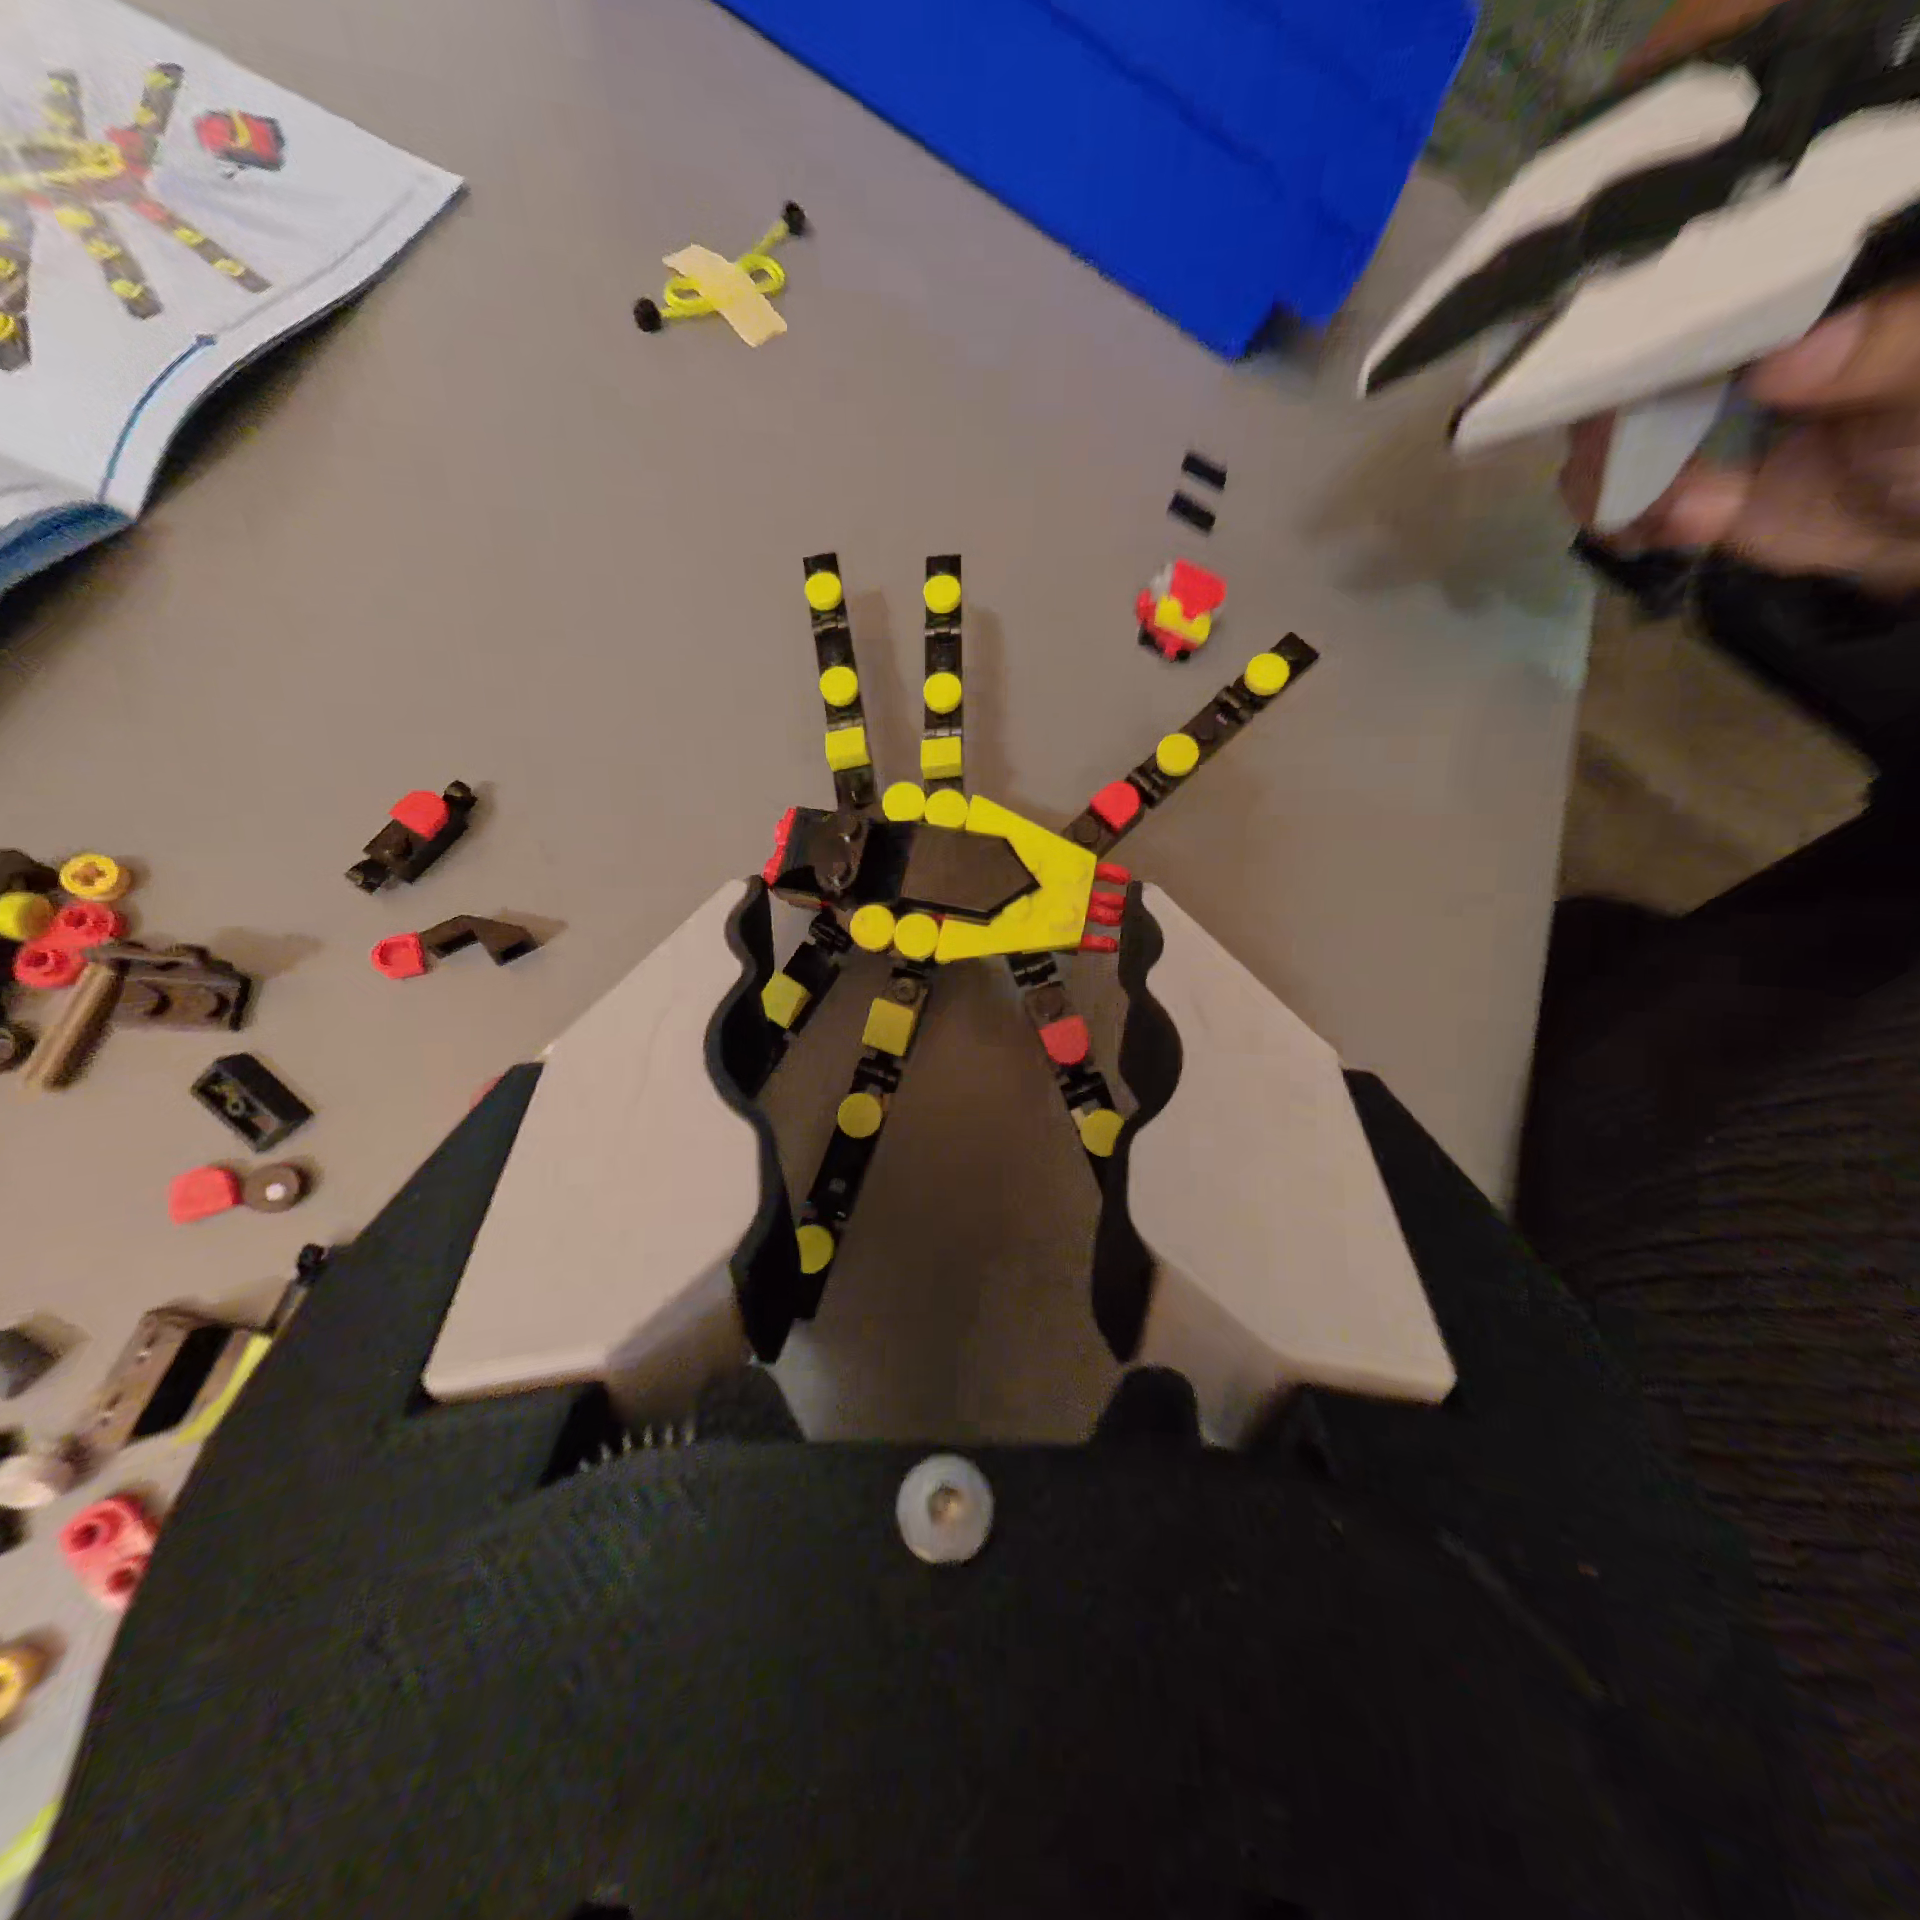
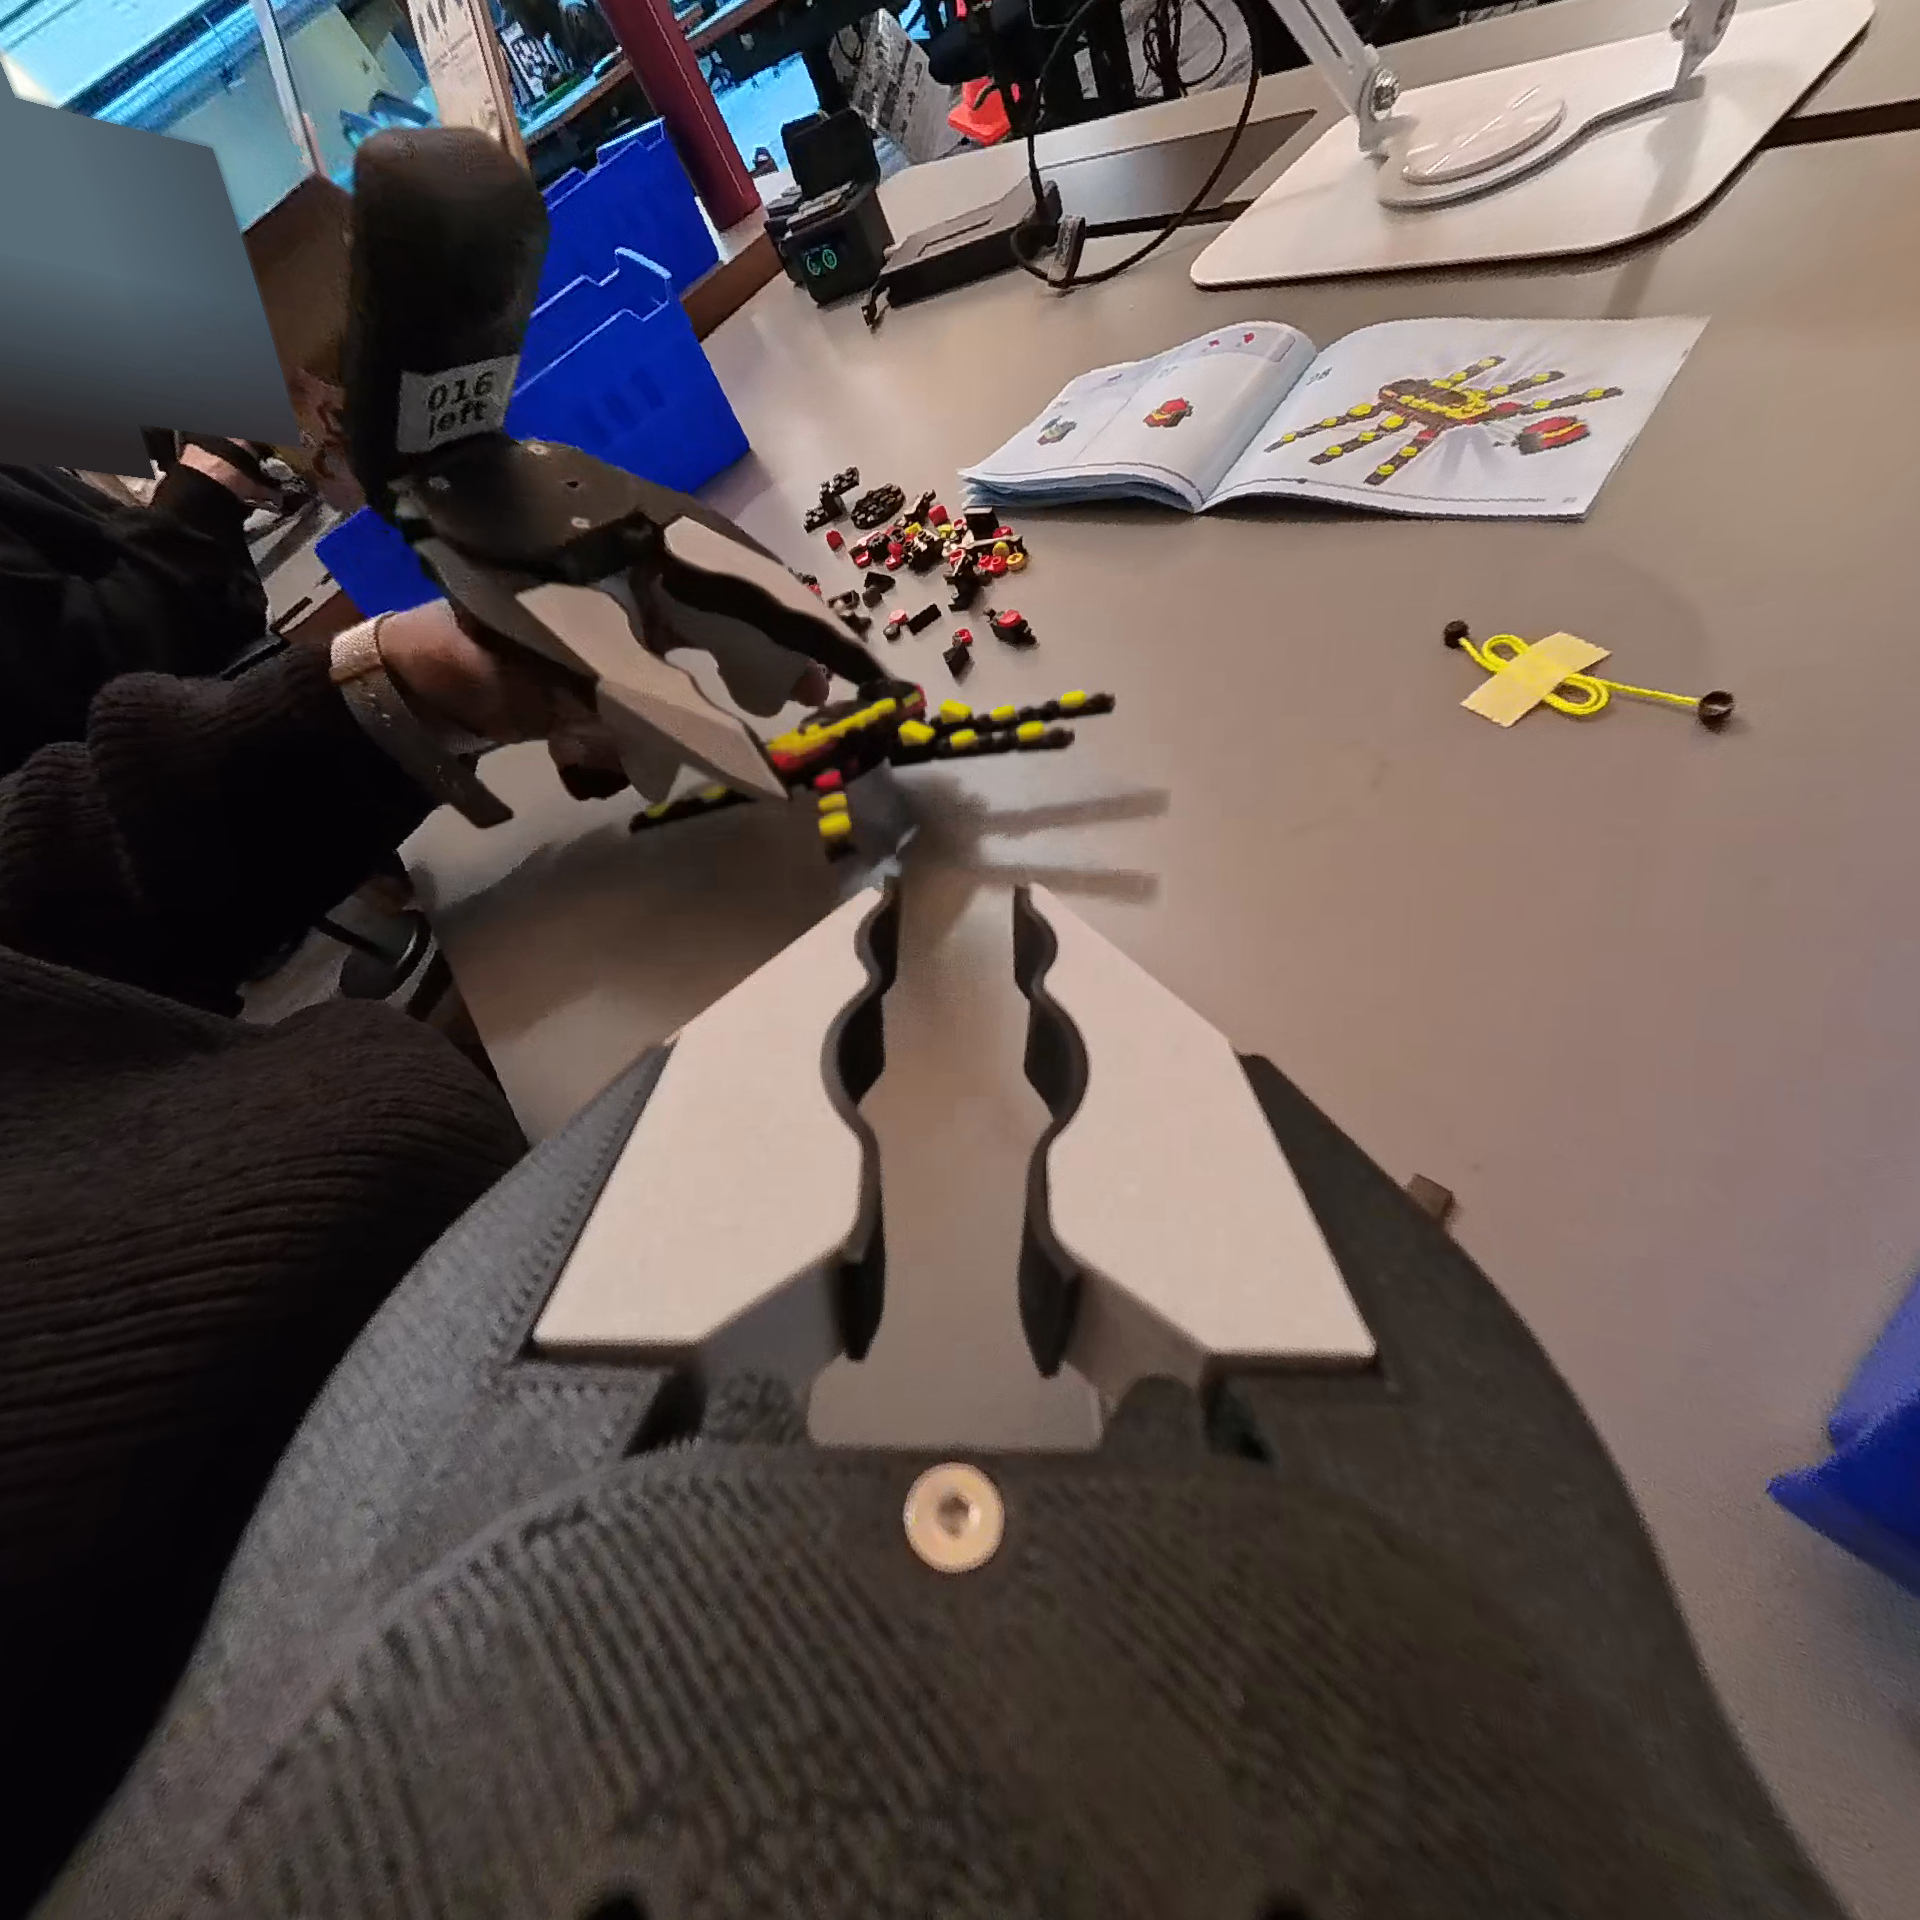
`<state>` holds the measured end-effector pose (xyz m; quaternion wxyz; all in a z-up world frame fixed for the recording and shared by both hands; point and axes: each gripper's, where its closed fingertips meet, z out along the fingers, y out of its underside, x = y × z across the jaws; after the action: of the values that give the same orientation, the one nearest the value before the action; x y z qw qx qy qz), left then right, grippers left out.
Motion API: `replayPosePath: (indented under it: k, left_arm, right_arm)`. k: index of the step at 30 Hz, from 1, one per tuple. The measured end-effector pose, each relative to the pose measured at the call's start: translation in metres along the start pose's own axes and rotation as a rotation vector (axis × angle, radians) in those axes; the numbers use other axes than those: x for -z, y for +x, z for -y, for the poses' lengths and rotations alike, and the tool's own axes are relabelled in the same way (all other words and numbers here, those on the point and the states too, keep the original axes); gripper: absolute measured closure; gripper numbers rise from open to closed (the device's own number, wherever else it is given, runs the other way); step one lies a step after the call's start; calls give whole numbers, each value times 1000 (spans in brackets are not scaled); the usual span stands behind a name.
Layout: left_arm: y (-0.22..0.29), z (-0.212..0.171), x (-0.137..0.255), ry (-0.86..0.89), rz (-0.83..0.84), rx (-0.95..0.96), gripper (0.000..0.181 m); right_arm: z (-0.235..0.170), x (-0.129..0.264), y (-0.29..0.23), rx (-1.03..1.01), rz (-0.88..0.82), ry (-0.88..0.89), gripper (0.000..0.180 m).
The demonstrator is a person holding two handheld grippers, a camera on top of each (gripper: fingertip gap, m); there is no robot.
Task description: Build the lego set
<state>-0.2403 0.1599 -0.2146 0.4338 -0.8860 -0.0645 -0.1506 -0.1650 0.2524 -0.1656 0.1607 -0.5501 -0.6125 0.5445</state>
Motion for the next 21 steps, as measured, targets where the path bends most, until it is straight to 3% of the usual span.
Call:
replayPosePath:
  k: [11,21]
  left_arm:
    - [3,34,25,261,-261,335,116]
    - [1,56,43,406,-382,470,116]
  right_arm:
    - [4,2,0,-27,14,25,159]
    - [3,2,1,-51,26,29,159]
